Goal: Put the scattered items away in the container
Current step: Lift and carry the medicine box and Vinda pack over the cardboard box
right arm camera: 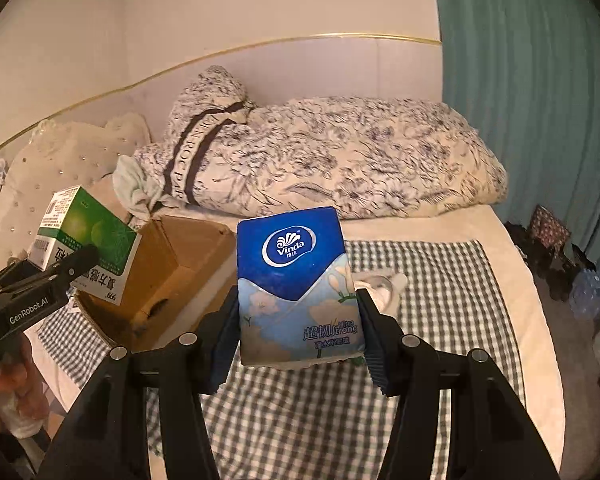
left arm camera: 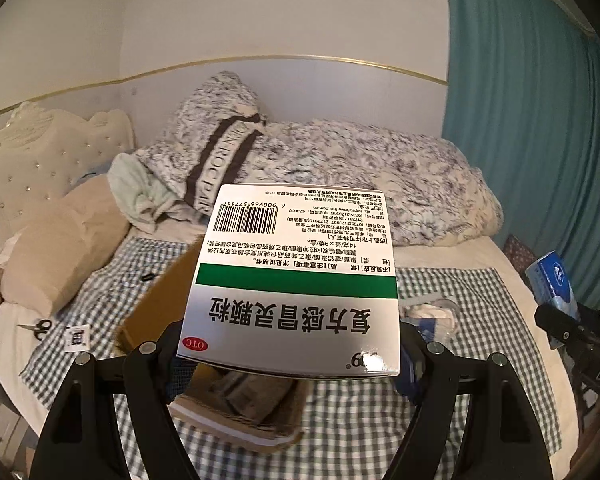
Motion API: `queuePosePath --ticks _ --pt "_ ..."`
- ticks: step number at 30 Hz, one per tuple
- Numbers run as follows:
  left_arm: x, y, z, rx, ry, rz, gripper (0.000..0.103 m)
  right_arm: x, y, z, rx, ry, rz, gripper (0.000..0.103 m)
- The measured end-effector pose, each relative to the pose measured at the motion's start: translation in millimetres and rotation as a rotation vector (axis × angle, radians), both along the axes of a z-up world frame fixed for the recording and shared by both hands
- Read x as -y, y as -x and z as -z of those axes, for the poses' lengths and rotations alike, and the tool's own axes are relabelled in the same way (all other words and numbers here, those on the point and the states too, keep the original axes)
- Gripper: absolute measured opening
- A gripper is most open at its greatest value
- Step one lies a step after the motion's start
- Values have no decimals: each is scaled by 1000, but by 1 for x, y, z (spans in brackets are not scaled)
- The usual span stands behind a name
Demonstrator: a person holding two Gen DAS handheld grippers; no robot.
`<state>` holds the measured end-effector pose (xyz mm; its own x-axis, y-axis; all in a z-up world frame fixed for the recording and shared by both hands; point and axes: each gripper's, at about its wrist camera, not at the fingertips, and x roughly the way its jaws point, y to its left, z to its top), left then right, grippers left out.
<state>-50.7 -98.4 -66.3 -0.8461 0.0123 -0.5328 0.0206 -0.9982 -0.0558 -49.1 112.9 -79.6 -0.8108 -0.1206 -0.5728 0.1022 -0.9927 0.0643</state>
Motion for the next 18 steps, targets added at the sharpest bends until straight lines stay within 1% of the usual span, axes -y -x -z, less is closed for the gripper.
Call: queuePosePath --ticks 7,13,18 --pt "35 -6 -3 -11 20 -59 80 33 6 -5 -9 -10 -47 54" --pt "68 -1 2 9 16 -107 80 63 16 -3 -5 -20 -87 54" --pt "90 5 9 29 24 -127 80 89 31 -2 -3 -23 -132 54"
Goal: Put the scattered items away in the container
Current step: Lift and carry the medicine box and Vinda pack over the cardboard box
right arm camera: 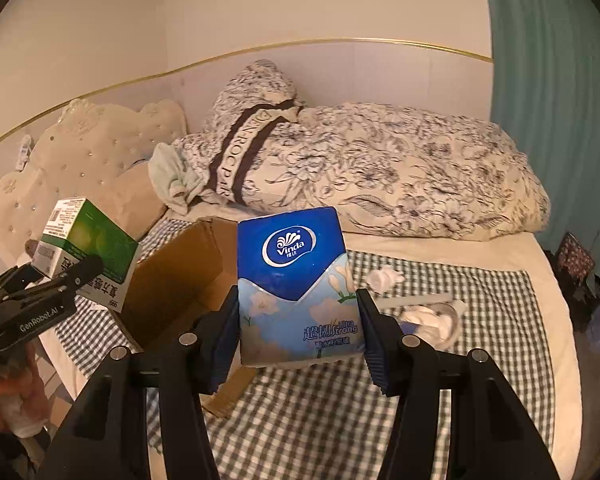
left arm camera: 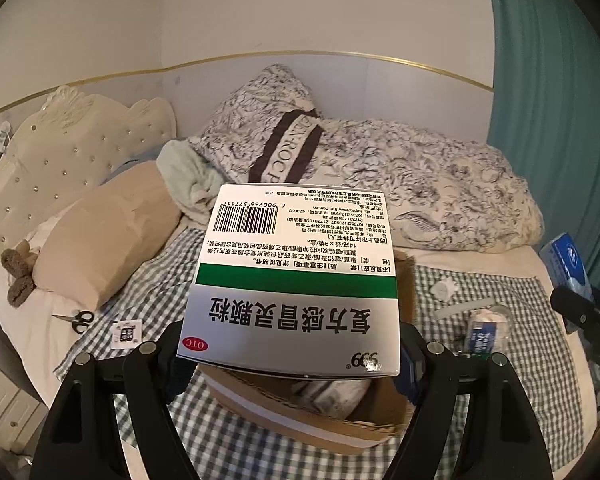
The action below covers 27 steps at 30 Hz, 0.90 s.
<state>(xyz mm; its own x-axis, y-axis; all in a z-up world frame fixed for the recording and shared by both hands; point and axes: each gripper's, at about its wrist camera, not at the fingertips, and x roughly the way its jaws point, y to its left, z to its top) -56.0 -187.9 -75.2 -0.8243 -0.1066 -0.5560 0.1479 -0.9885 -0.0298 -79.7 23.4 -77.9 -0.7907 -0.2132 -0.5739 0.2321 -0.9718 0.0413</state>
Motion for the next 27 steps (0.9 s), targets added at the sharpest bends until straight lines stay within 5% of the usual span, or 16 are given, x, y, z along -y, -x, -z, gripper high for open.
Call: queuePosePath --ticks 27 --pt "43 63 58 129 5 -4 80 88 82 56 109 -42 -126 54"
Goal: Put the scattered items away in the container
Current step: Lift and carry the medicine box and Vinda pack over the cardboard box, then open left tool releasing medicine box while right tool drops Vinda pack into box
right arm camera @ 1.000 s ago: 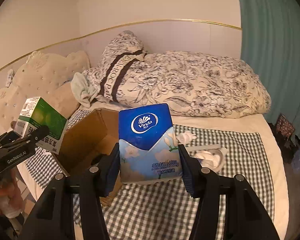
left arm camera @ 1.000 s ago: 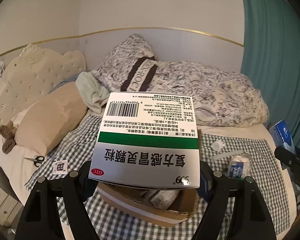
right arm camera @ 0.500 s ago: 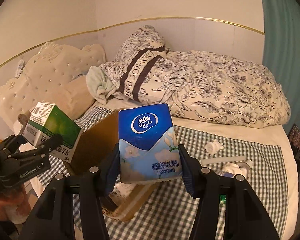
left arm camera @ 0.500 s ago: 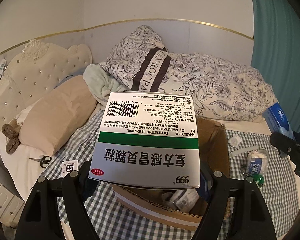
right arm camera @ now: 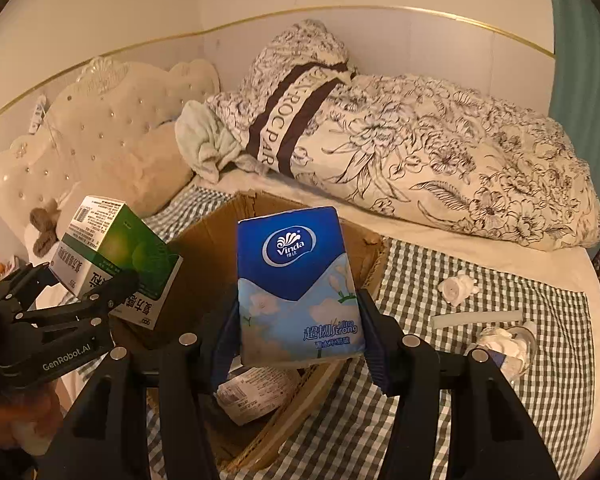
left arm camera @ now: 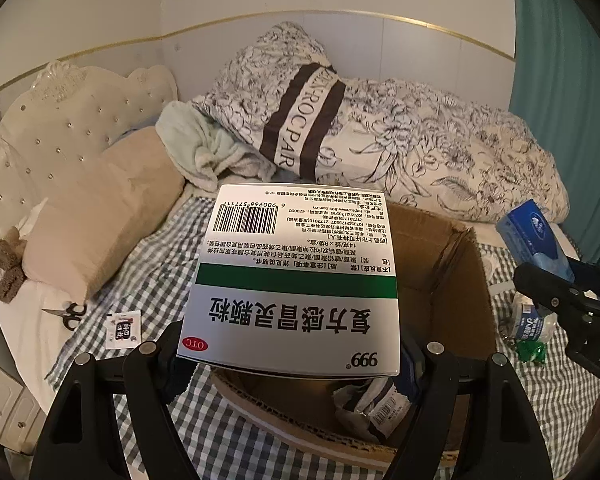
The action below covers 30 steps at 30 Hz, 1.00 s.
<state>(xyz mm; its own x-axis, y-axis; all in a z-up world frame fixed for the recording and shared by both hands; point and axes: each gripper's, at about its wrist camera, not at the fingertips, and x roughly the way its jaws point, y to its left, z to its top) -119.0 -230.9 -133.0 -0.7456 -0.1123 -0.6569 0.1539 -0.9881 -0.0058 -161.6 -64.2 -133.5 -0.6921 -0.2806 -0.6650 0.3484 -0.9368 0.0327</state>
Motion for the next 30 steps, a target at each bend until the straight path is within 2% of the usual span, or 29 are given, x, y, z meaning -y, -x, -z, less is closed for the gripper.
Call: queuePosePath --ticks 20,30 --pt "-5 45 60 141 3 45 80 26 50 60 115 -50 -47 54" --pt "-5 50 71 172 -1 48 82 31 55 71 130 -70 -44 57"
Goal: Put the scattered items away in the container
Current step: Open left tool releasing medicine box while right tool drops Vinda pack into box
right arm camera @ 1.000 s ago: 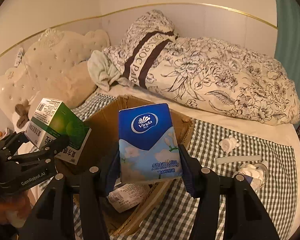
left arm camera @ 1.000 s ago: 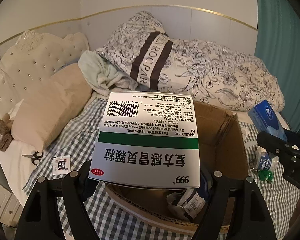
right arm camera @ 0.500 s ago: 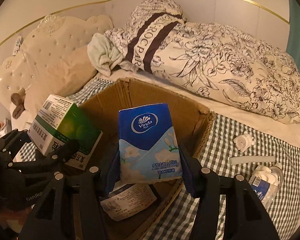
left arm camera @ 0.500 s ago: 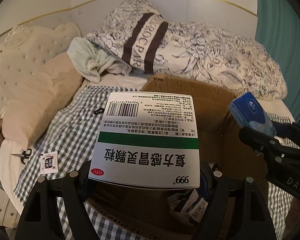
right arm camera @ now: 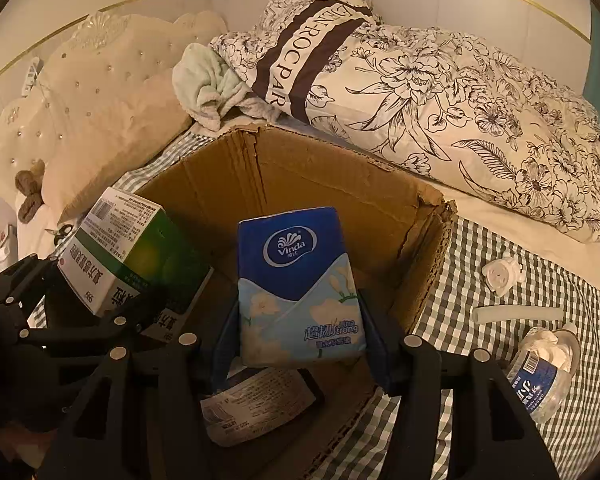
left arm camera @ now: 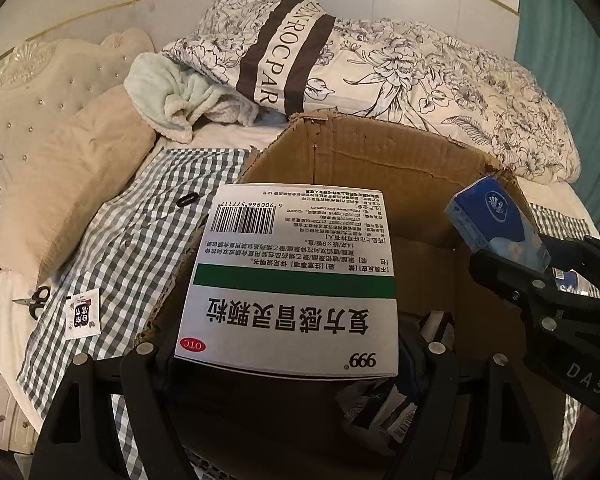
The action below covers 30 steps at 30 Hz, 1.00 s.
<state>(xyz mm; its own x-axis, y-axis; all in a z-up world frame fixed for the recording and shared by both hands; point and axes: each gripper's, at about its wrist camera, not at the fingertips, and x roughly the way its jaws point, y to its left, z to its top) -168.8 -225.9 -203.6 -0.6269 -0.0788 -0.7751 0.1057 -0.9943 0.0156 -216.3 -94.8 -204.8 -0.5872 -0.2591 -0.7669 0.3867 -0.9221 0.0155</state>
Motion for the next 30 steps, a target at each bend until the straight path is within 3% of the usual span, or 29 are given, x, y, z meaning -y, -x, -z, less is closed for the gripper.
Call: queuePosePath --ticks 5,30 --pt "1 -3 -5 -6 3 -14 88 -3 -4 -7 -31 -3 18 70" --pt "-11 -56 -87 -158 14 -38 92 -28 -67 -85 -166 46 45 70"
